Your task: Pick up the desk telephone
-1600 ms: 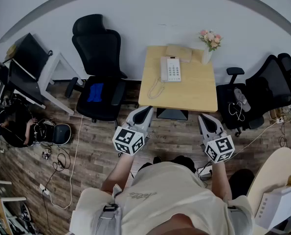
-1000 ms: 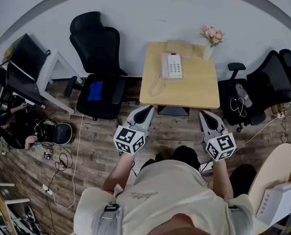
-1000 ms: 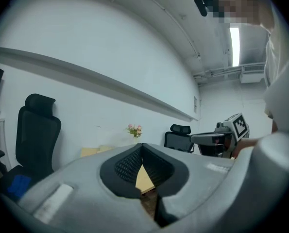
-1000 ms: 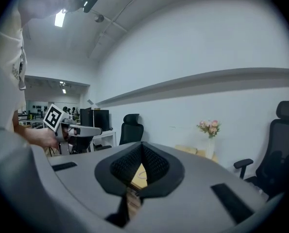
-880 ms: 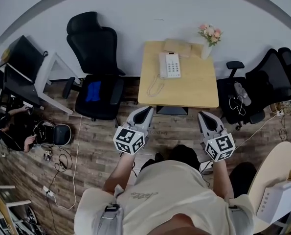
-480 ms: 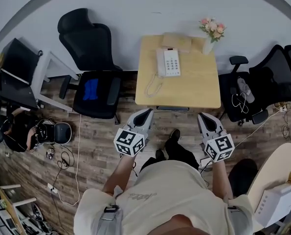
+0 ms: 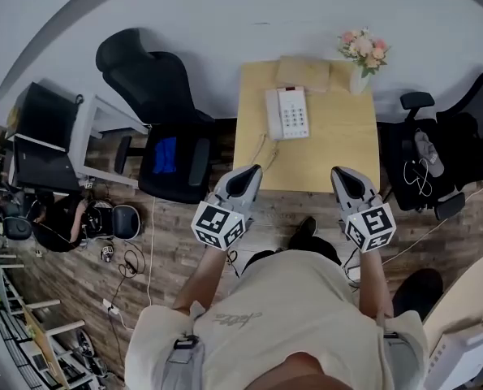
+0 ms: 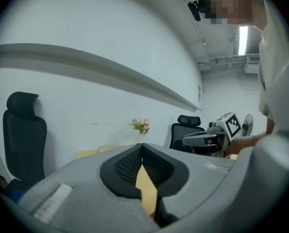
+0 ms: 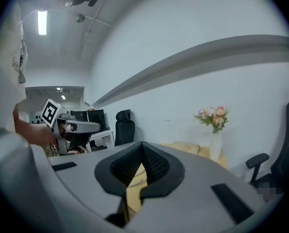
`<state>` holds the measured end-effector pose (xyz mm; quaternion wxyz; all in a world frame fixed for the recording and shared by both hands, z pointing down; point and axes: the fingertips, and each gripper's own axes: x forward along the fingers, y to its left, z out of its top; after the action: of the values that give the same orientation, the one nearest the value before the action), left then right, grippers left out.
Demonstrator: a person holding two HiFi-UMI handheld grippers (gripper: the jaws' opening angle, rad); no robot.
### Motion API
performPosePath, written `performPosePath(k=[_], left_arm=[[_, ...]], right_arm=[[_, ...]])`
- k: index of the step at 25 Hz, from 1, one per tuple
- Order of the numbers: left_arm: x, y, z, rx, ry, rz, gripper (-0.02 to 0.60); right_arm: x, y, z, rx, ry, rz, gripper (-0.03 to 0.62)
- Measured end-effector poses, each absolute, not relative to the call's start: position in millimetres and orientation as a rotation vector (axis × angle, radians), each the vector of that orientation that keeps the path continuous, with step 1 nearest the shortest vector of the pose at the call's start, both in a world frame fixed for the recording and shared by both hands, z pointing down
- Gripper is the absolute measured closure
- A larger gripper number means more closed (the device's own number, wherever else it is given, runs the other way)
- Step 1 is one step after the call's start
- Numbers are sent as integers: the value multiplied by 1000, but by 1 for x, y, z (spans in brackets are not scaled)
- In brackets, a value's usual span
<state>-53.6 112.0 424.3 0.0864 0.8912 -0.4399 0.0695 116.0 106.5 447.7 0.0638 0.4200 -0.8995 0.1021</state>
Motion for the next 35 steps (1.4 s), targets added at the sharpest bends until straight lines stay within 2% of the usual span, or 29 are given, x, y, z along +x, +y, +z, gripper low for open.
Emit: performPosePath(k=[17, 24, 35], left_arm=[[-40, 31, 457, 2488, -1397, 259, 565], [-51, 5, 469, 2487, -1361, 255, 565], [-63, -94, 446, 2622, -1220, 164, 564]], right_arm=[[126, 8, 492, 1098, -2729, 392, 592], [121, -12, 494, 1154, -2697, 395, 592], [101, -82, 469, 1319, -2594, 336, 592]])
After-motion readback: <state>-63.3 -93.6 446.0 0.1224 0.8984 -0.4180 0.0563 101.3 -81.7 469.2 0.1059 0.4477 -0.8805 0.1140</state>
